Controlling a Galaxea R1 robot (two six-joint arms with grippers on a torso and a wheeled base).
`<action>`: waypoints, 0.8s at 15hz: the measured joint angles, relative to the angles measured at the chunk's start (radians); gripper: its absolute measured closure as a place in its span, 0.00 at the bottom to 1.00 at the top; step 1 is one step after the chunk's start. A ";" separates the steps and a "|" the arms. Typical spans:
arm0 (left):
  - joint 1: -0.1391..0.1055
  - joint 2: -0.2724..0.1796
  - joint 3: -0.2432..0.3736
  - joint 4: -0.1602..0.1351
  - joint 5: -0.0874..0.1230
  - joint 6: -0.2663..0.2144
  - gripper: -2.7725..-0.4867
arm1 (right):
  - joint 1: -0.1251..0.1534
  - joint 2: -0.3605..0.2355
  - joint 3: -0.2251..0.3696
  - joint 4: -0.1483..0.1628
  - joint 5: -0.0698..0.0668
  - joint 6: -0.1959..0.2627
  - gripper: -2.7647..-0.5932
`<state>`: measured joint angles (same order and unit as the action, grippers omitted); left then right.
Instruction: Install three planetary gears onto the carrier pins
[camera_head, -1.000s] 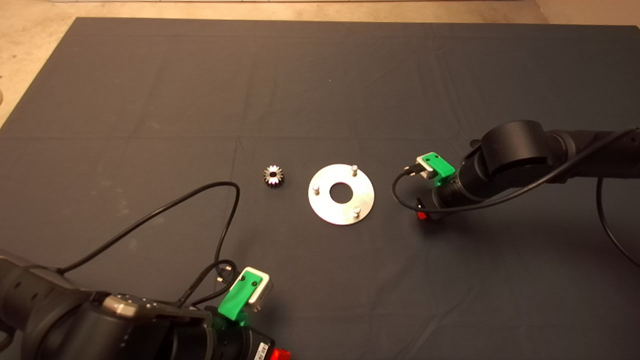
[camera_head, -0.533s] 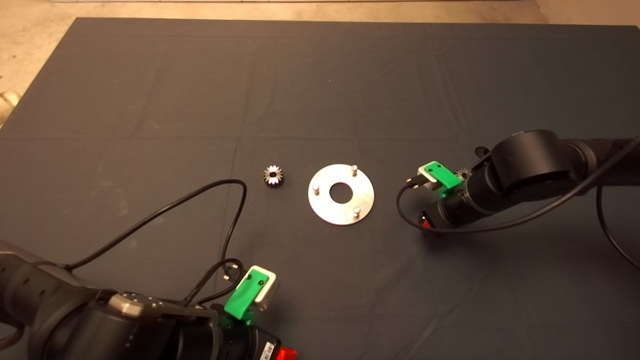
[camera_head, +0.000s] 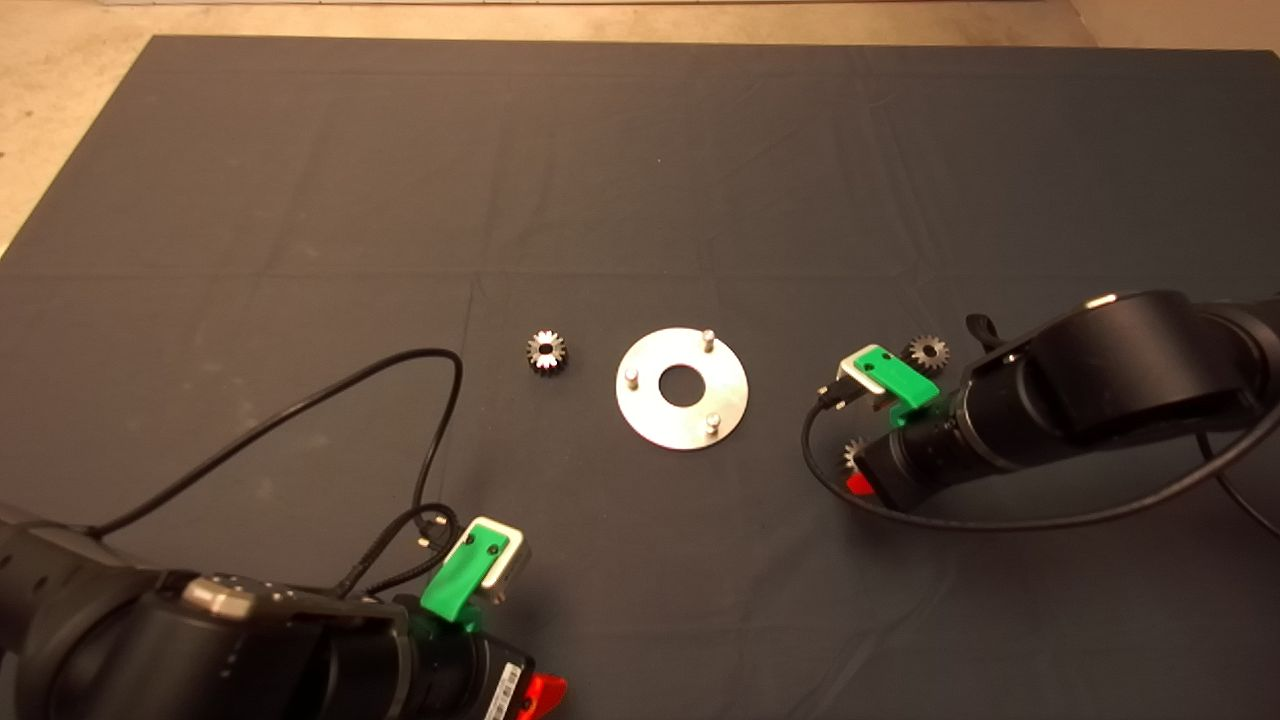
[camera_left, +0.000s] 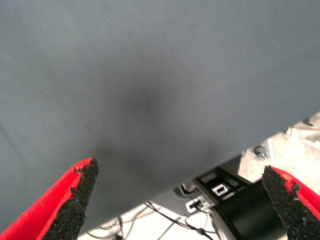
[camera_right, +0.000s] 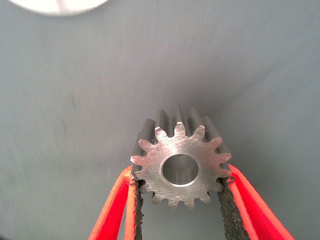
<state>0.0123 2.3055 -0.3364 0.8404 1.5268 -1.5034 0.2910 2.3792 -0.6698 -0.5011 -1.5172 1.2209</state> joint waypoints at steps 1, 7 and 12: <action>-0.010 -0.004 0.000 0.000 -0.001 0.005 0.18 | 0.026 0.021 -0.011 0.000 -0.001 0.000 0.89; -0.116 -0.009 0.000 0.001 -0.001 0.023 0.18 | 0.055 0.166 -0.067 0.000 0.013 0.000 0.89; -0.139 -0.012 0.000 0.000 0.000 0.024 0.18 | 0.055 0.256 -0.145 0.002 0.010 0.000 0.89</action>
<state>-0.1268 2.2938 -0.3366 0.8409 1.5268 -1.4791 0.3463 2.6355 -0.8150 -0.4987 -1.5072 1.2213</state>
